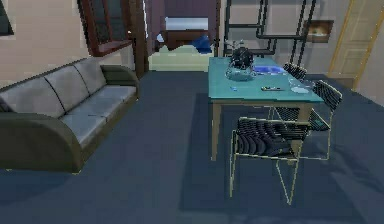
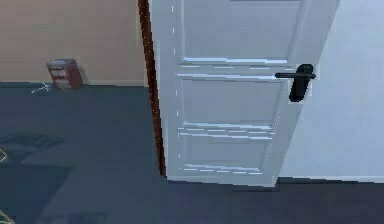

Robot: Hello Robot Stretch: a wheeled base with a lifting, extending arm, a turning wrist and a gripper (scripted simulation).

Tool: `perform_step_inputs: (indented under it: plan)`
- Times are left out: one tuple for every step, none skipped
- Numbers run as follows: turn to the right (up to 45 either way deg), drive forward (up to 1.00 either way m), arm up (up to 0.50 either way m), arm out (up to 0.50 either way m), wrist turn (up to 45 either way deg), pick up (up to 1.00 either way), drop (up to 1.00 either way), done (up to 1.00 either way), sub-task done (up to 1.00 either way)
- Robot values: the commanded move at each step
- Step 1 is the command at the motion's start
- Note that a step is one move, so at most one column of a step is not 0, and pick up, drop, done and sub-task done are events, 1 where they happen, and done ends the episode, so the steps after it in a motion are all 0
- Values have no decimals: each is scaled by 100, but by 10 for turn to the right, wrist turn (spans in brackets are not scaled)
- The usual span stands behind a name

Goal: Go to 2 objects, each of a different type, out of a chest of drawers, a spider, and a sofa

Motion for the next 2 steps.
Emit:
perform_step_inputs:
  plan:
    - [0,55,0,0,0,0,0,0,0]
    - [-450,0,0,0,0,0,0,0,0]
